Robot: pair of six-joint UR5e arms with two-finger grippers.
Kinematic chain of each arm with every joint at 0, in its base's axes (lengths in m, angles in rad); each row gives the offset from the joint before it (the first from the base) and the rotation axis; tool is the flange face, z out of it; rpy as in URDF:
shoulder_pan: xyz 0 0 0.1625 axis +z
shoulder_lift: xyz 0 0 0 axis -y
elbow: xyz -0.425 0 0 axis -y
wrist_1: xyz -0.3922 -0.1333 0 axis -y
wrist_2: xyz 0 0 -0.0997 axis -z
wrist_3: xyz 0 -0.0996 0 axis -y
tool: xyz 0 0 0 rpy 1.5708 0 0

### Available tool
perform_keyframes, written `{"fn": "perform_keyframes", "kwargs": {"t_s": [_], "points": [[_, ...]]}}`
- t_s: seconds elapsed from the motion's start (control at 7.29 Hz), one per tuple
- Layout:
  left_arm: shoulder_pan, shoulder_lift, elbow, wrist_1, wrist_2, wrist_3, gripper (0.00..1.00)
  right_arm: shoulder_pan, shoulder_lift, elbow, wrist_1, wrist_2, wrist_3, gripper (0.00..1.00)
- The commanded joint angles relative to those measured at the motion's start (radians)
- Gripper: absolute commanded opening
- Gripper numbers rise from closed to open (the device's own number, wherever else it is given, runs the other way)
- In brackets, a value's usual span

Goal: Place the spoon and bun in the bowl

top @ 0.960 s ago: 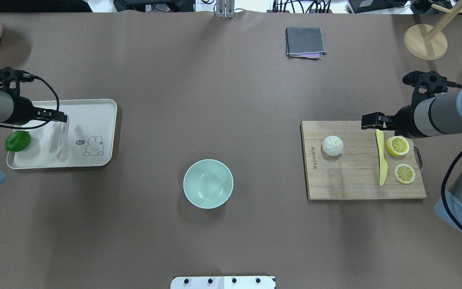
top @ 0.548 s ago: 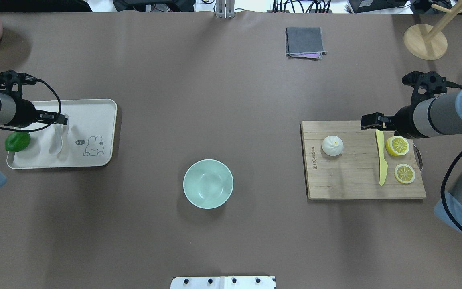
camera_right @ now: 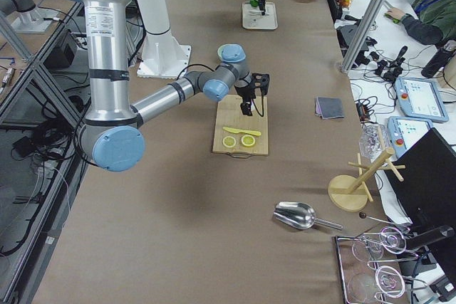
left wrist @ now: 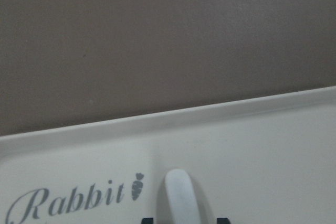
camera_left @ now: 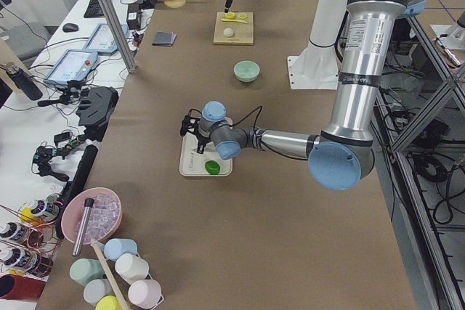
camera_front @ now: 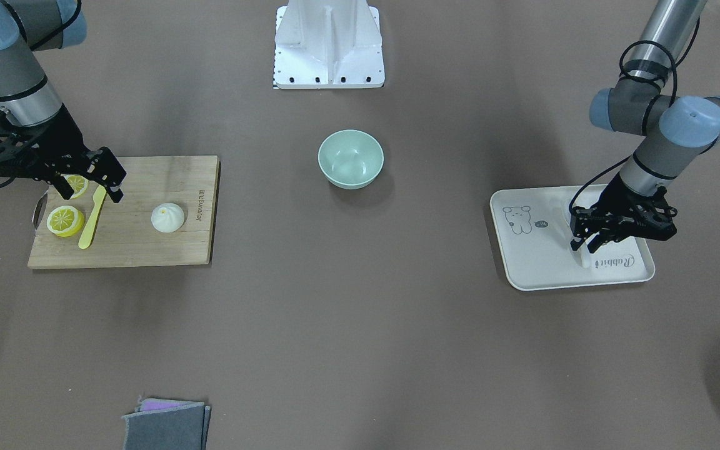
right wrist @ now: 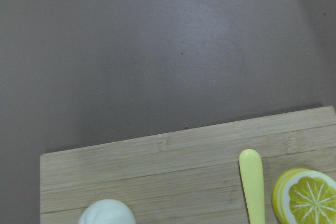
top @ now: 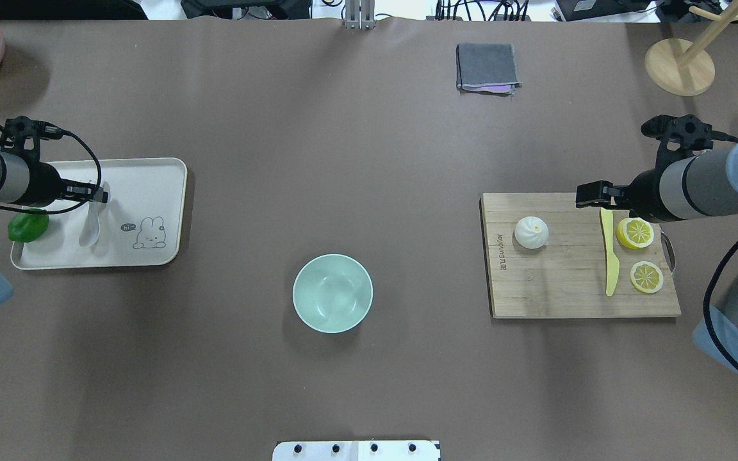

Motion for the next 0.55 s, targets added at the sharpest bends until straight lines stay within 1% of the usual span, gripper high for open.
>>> {"fn": "perform_keyframes", "kwargs": {"t_s": [0.0, 0.14, 0.27, 0.41], "points": [[0.000, -0.002, -0.012, -0.007, 0.000, 0.001, 0.00, -0.001, 0.000, 0.000, 0.000, 0.000, 0.000, 0.99], [0.000, -0.008, -0.043, -0.006, 0.000, -0.004, 0.00, -0.001, 0.000, 0.000, 0.000, 0.000, 0.000, 0.99], [0.000, -0.012, -0.104, 0.014, -0.005, -0.019, 0.00, -0.001, 0.002, 0.002, 0.000, 0.000, 0.000, 0.99], [0.005, -0.029, -0.182, 0.066, -0.003, -0.129, 0.00, -0.001, 0.002, 0.002, 0.000, 0.000, 0.000, 0.99]]}}
